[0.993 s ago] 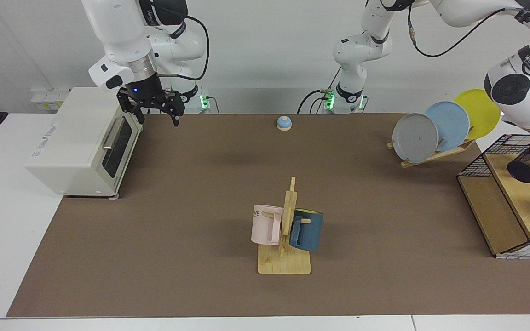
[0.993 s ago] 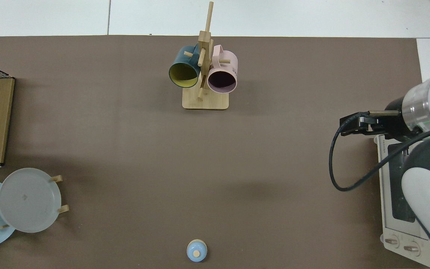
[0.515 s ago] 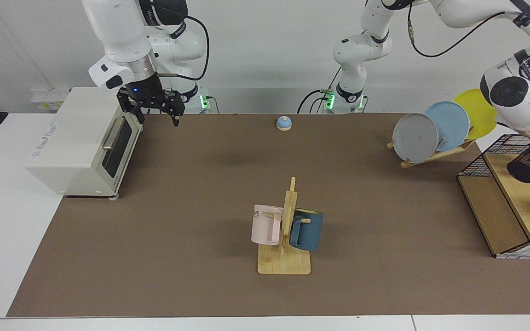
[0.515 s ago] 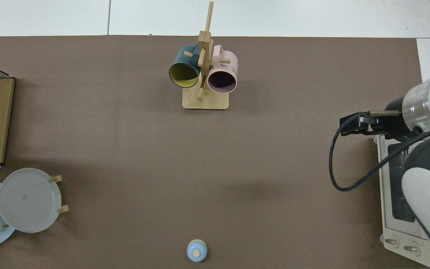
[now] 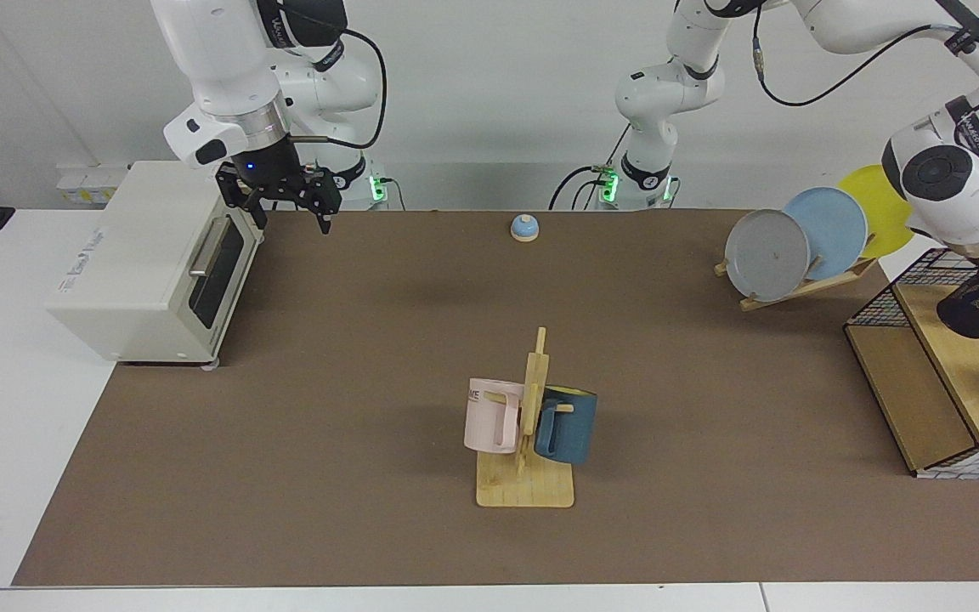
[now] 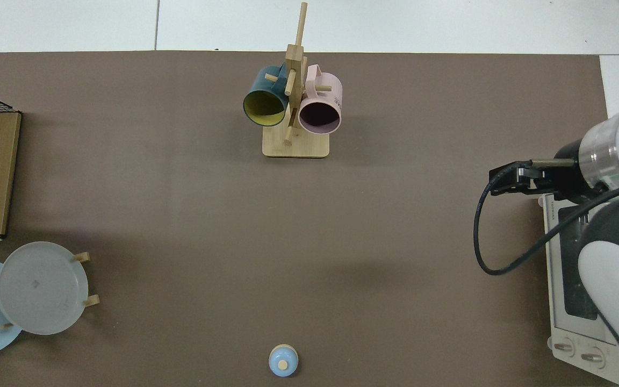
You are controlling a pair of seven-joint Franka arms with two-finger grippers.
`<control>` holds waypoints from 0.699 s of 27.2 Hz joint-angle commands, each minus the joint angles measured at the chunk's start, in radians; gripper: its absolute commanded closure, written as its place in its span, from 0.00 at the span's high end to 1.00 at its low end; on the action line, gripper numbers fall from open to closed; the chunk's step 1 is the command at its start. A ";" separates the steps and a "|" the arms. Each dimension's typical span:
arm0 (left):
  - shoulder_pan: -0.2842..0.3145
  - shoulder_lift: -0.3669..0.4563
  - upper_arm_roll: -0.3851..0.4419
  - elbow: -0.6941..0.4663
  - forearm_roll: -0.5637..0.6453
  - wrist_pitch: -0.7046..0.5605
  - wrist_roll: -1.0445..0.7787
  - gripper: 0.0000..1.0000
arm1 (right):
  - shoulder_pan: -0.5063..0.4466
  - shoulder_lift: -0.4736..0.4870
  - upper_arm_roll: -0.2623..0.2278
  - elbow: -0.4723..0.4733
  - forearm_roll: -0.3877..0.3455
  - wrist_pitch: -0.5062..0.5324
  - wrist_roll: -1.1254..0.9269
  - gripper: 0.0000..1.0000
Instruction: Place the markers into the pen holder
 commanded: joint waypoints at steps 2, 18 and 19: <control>0.014 -0.038 -0.009 -0.043 -0.030 0.019 0.008 0.00 | -0.017 -0.017 0.009 -0.017 0.005 0.009 -0.030 1.00; 0.020 -0.038 -0.007 -0.041 -0.052 0.019 0.011 0.50 | -0.017 -0.017 0.009 -0.017 0.005 0.009 -0.030 1.00; 0.020 -0.038 -0.007 -0.043 -0.050 0.019 0.009 0.50 | -0.016 -0.017 0.009 -0.017 0.005 0.009 -0.030 1.00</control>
